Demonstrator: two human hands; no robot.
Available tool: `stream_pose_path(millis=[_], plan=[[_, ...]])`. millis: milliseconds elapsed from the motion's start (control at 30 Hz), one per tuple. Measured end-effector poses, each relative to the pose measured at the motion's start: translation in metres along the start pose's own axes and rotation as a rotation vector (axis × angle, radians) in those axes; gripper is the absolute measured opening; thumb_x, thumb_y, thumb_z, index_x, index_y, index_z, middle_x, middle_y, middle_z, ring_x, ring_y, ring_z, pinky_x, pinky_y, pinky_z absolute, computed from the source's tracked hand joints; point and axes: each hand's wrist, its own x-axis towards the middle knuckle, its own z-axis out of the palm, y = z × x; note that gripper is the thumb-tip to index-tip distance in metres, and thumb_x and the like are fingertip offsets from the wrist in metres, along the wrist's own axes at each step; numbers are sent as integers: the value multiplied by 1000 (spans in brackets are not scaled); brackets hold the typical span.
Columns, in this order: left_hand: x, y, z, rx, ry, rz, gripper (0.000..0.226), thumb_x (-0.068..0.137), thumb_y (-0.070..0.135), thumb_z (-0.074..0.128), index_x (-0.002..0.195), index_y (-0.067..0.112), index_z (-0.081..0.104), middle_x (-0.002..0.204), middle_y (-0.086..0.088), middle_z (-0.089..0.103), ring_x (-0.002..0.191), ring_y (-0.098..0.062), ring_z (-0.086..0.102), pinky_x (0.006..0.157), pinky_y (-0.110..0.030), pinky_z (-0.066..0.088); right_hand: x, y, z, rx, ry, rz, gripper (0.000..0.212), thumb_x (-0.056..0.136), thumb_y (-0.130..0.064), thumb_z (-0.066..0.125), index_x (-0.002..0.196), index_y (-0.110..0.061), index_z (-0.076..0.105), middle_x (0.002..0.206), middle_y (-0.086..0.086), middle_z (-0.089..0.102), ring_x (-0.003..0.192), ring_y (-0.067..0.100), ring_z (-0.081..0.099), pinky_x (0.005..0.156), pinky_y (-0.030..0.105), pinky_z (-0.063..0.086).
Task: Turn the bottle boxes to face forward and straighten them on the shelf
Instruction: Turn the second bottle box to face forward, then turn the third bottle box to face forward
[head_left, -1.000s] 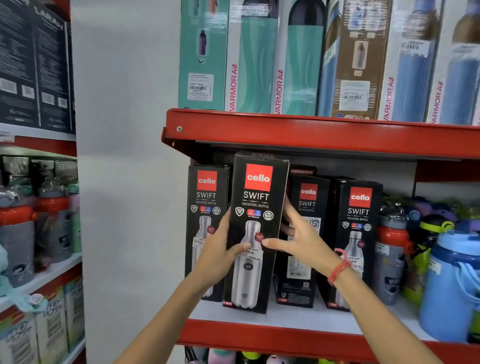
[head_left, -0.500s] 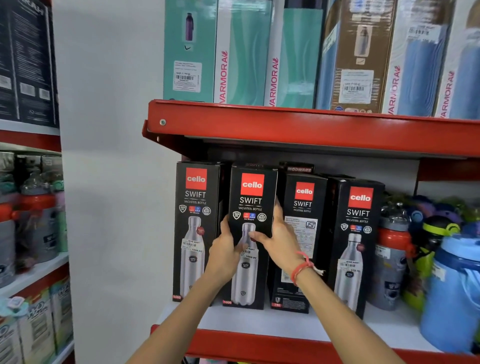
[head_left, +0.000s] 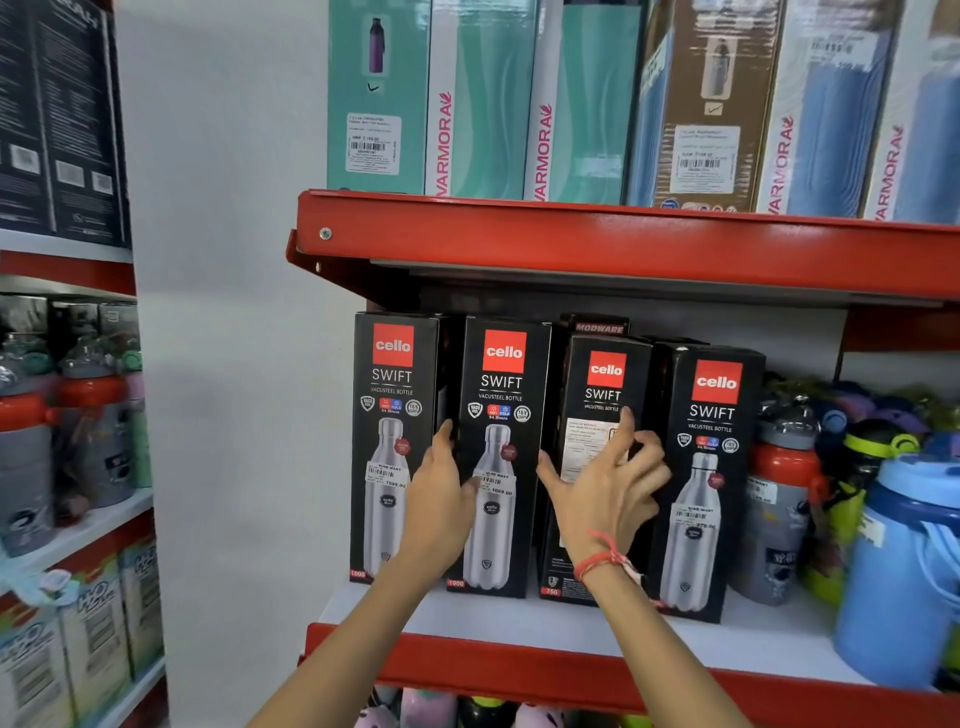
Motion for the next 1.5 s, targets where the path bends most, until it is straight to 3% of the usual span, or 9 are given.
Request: stream_pose_path(millis=[133,267,600,800,1000,1100,1267,1400,1500], plan=[[-14,6,-1,-4,65,55,63,92,6,56,147,9,27,149,-10,43,136,-24,43,108,-31,35,-5,9,5,62,-102,52,107,67,-60,71,151,-24,14,143,22,28,113,42,42,68,50,52],[-24,11,0,-6,45,47,62,93,12,57,147,13,28,150,-8,42,136,-24,42,109,-35,36,-5,21,-1,160,-180,44,108,72,-56,70,151,-34,0,132,24,41,101,41,54,57,37,41],[-42,36,-2,-141,-13,102,57,91,15,60,143,18,36,142,-2,50,130,-17,48,107,-40,43,-2,43,-44,330,-208,-29,129,52,-52,81,149,-33,-3,126,20,50,88,33,59,71,38,51],[-44,52,-8,-289,-213,63,76,86,33,68,149,23,28,141,1,49,132,-14,45,100,-30,43,19,63,-92,632,-317,-184,119,48,-55,77,143,-54,5,133,1,56,117,19,56,96,36,45],[-45,71,0,-374,-367,158,76,79,9,76,141,26,36,113,23,60,96,24,56,78,-1,47,31,88,-106,821,-615,-269,110,71,-16,81,145,-54,9,126,-6,57,103,-7,61,80,16,52],[-48,72,14,-403,-273,150,81,73,2,79,141,25,40,108,27,61,96,23,57,82,-4,49,35,88,-105,831,-733,-256,110,70,-30,80,145,-56,4,136,-15,52,113,-10,55,89,10,48],[-43,72,36,-417,-186,103,94,72,2,79,150,23,30,135,0,60,130,-19,51,108,-46,43,58,75,-100,754,-894,-272,106,75,-28,78,137,-67,1,130,-40,45,127,2,50,104,45,45],[-35,70,56,-390,-117,98,94,73,2,78,150,25,28,137,2,59,130,-16,51,108,-45,44,67,68,-86,652,-856,-300,101,83,-16,69,129,-69,-4,122,-39,44,113,-3,57,104,45,45],[-30,65,68,-351,-112,70,96,74,4,79,151,25,25,137,2,59,129,-15,51,111,-41,42,67,72,-72,637,-849,-277,102,85,-9,66,146,-48,-5,115,-45,42,101,-15,54,109,41,40]])
